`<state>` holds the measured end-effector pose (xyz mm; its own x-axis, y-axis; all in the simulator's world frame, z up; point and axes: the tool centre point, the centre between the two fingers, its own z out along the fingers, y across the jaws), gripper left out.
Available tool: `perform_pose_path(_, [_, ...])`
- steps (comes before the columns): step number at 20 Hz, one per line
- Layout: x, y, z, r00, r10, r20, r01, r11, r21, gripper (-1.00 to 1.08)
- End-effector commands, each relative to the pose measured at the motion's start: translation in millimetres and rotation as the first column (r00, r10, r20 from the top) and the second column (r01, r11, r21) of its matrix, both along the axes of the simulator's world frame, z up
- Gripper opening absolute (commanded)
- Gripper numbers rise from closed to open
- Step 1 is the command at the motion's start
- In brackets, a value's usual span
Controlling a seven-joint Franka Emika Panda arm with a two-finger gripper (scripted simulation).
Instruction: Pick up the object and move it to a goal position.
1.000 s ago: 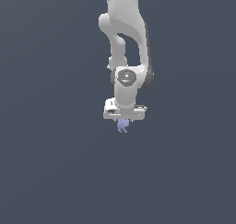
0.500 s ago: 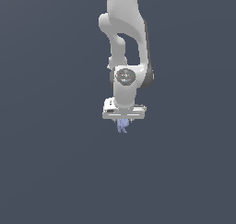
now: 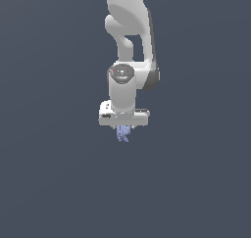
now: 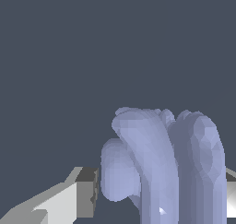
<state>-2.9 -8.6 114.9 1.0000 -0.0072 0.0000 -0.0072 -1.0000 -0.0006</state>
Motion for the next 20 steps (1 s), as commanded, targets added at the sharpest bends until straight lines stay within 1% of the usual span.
perform_pose_path(1, [9, -13, 18, 1.0, 0.0, 0.001, 0.0, 1.0, 0.0, -1.0])
perform_pose_path(11, [51, -70, 92, 1.0, 0.0, 0.001, 0.0, 1.0, 0.0, -1.0])
perform_pose_path(15, [63, -85, 112, 1.0, 0.0, 0.0, 0.0, 1.0, 0.0, -1.0])
perform_pose_path(20, [74, -97, 128, 1.0, 0.0, 0.0, 0.0, 1.0, 0.0, -1.0])
